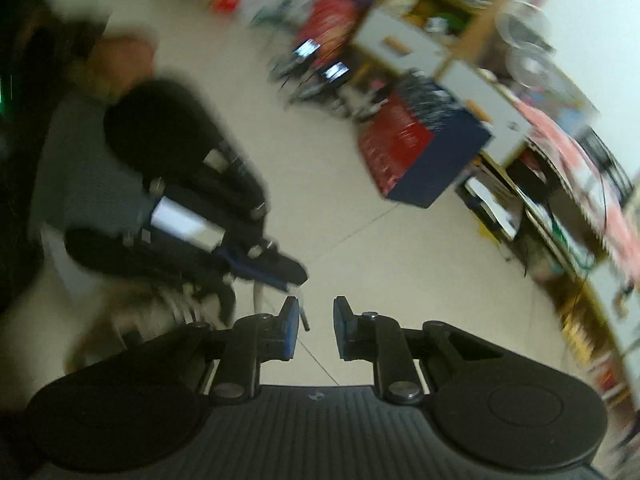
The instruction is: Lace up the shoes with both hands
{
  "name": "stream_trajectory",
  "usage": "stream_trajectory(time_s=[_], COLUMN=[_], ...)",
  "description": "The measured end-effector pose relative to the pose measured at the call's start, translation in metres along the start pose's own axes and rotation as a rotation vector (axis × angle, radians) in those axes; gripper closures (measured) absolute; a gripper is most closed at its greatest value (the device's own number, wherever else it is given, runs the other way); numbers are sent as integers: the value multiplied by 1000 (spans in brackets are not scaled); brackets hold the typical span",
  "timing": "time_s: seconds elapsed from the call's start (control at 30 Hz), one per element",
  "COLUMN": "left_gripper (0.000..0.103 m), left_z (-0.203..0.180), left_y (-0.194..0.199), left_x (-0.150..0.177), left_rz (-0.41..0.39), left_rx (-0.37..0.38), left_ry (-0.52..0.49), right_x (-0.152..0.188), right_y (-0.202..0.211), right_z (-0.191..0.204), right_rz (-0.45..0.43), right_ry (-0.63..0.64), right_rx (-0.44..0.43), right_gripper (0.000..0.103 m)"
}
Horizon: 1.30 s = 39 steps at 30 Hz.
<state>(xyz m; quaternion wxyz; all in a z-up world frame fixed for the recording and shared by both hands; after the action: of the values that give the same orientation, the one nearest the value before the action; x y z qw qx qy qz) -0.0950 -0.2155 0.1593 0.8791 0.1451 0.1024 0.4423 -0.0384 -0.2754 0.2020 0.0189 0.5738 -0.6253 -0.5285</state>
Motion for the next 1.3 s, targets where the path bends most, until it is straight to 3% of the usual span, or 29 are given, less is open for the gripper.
stream_trajectory(time_s=[0.1,0.23,0.33,0.5,0.57,0.63,0.67,0.73,0.8,0.87,0.93,1.07,1.13,1.2,1.3], left_gripper=[101,101,101,96,94,76,73,73,73,72,72,72,72,73,73], left_z=[-2,-3,-6,-10,-3,6,10,14,9,-7,-27,-45,-37,-28,-23], left_y=[1,2,5,6,8,9,10,14,23,34,38,18,2,-13,-19], left_x=[-4,-6,-5,0,10,32,45,75,93,99,96,90,85,80,70], left_rz=[-9,-11,-17,0,25,66,88,133,123,95,114,121,104,87,31], left_rx=[18,33,42,39,66,109,134,201,287,350,375,470,487,505,581], left_ry=[-1,21,45,93,207,384,483,709,904,981,971,1007,1025,1044,1122], right_x=[-4,-7,-9,-5,-1,-1,-5,-16,-24,-25,-22,-20,-18,-18,-19], right_y=[-12,-21,-23,-23,-26,-24,-18,4,23,33,41,65,73,74,72], right_z=[11,20,20,12,5,-11,-21,-41,-54,-54,-44,-35,-41,-60,-79], right_rz=[55,100,100,86,56,7,-44,-163,-256,-300,-349,-455,-478,-471,-473], right_ry=[92,159,138,-40,-125,-208,-220,-243,-277,-266,-203,-114,-99,-168,-329], right_rx=[4,-24,-35,-65,-60,4,72,174,224,264,304,389,456,470,386], right_gripper=[84,95,96,100,100,100,100,100,100,100,100,100,100,100,100])
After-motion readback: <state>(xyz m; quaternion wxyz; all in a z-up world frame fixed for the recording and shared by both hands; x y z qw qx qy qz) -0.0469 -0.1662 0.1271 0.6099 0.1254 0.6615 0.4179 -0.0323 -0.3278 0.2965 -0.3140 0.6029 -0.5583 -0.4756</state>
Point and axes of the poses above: each gripper's, at about its wrist camera, not at the fingertips, and y roughly against the way its jaws point, z to its left, x to its underside, the point moved 4 cm from there along -y, roughly the way its jaws point, and after that the axes turned 6 degrees about -y, right-handed, at the moved point
